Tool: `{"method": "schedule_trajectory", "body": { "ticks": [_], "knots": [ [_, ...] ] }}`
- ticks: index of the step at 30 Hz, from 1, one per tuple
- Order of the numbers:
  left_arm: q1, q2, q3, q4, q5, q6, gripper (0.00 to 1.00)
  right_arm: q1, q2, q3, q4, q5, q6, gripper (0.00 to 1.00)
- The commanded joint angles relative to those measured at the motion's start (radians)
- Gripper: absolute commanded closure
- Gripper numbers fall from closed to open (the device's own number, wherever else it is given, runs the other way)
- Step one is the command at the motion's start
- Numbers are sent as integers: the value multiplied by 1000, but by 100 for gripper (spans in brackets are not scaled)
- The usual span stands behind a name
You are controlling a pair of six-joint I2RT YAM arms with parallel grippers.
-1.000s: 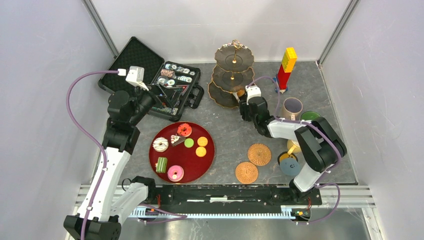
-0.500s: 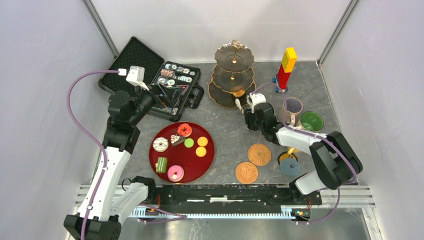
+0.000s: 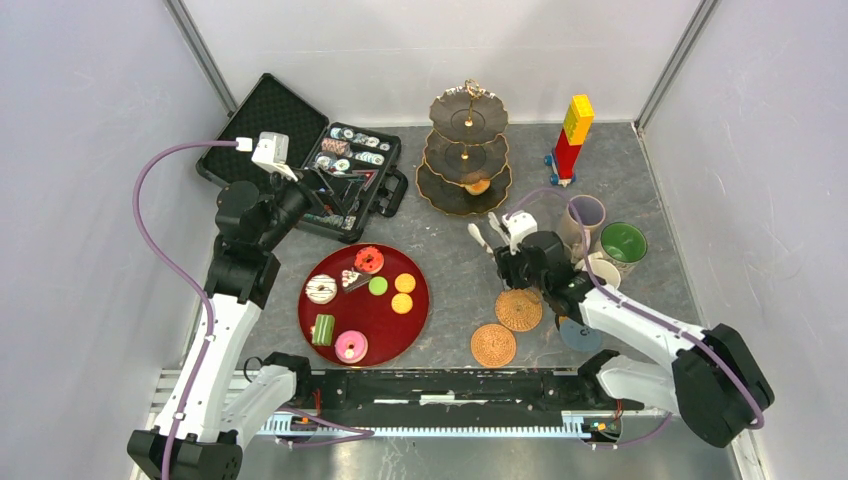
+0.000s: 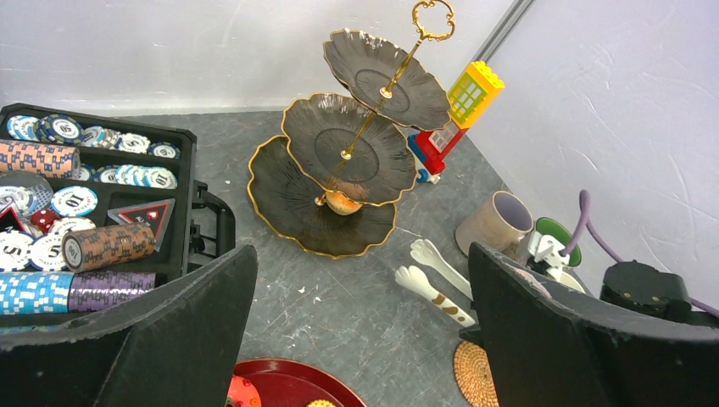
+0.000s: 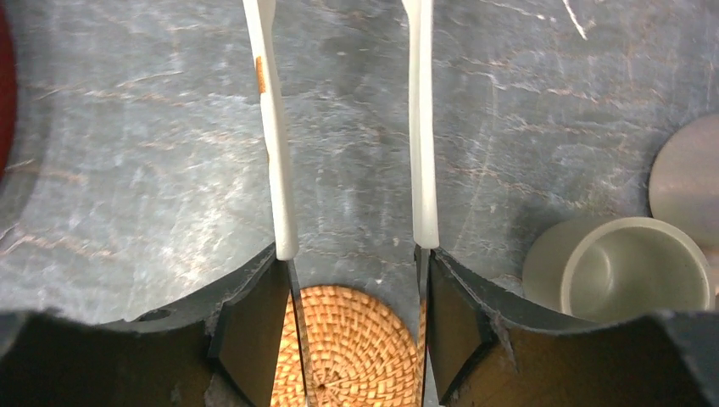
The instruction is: Serve the afternoon tea
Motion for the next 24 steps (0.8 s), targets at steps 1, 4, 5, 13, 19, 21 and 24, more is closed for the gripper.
{"method": "schedule_trajectory", "body": {
  "ticks": [1,4,5,13,19,21,24],
  "knots": [
    [-3,-11,32,24,13,-32,0,77,-55,55,-40,-94,-107,40],
    [-4,-10,32,23,12,-30,0,203,-61,90,-66,-98,-167,41],
    [-3,-9,32,23,12,-29,0,243,-56,104,-71,-106,-185,41],
    [-3,-3,32,23,12,-28,0,501,81,234,-113,-199,-314,40],
    [-3,2,34,24,16,-28,0,639,199,327,-166,-192,-411,41],
    [-3,1,34,23,16,-31,0,667,230,353,-185,-174,-434,40],
    [-3,3,34,23,20,-31,0,689,271,388,-212,-154,-459,40]
  ]
}}
